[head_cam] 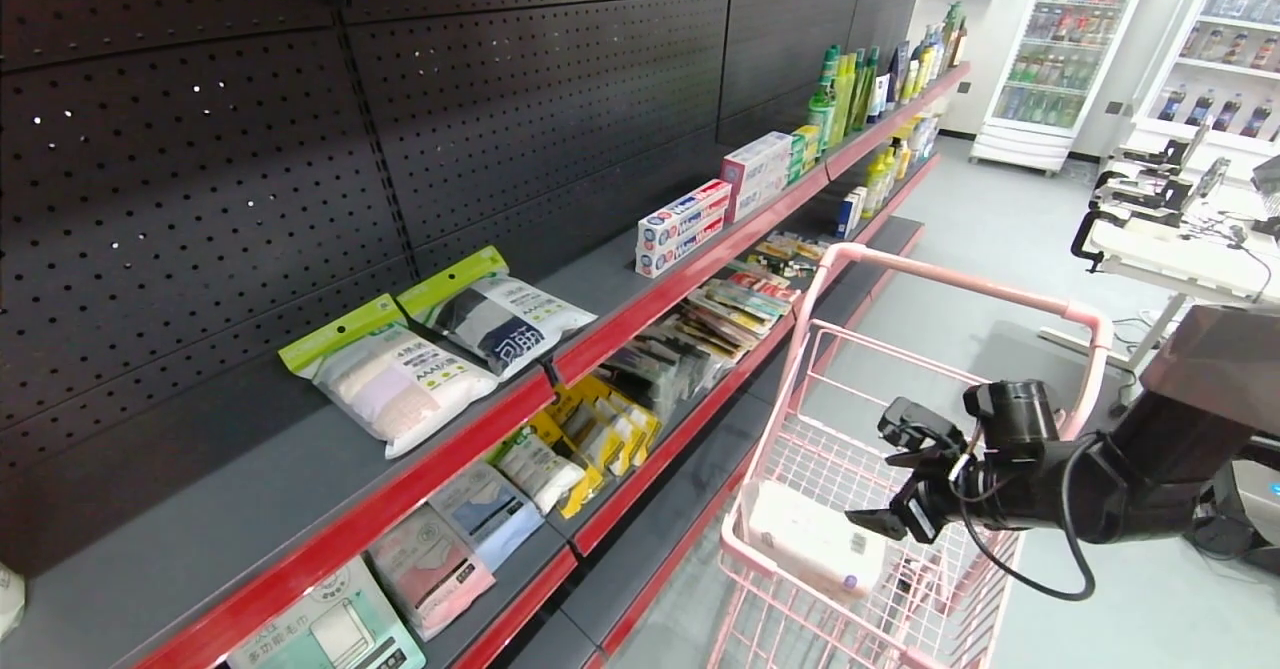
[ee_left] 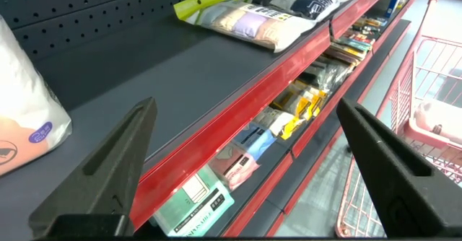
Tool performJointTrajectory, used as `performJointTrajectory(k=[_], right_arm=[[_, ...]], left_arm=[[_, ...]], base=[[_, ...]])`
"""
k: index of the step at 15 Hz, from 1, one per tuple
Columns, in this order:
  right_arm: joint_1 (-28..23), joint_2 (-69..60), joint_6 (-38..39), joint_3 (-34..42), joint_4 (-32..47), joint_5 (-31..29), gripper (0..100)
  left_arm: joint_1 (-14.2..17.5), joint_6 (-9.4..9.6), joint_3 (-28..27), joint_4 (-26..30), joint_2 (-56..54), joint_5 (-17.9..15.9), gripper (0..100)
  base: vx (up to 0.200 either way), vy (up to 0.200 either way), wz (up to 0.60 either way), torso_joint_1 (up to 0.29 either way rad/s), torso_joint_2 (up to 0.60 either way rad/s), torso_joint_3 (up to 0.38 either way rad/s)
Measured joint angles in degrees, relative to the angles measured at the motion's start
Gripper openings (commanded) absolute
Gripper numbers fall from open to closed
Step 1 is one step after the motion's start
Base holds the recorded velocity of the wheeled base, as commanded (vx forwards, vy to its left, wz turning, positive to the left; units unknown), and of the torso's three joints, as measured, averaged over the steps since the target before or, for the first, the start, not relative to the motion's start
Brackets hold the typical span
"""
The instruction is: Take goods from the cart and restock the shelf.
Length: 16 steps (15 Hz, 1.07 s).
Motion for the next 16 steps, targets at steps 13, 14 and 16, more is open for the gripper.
performJointTrajectory(k=[13,14,16], right_arm=[[6.03,5.72,0.51,-2.47,0.13,-1.85,100],[6.21,5.88,0.49,-2.4,0.13,-1.83,100],[6.42,6.1,0.46,-2.3,0.16,-1.83,100]], left_arm=[[0.0,0.02,0.0,0.0,0.0,0.0,100],[0.0,0.0,0.0,0.0,0.0,0.0,100],[0.0,0.0,0.0,0.0,0.0,0.0,100]], base=[[0.0,0.0,0.0,0.0,0.0,0.0],[0.0,0.0,0.0,0.0,0.0,0.0],[0.0,0.0,0.0,0.0,0.0,0.0]])
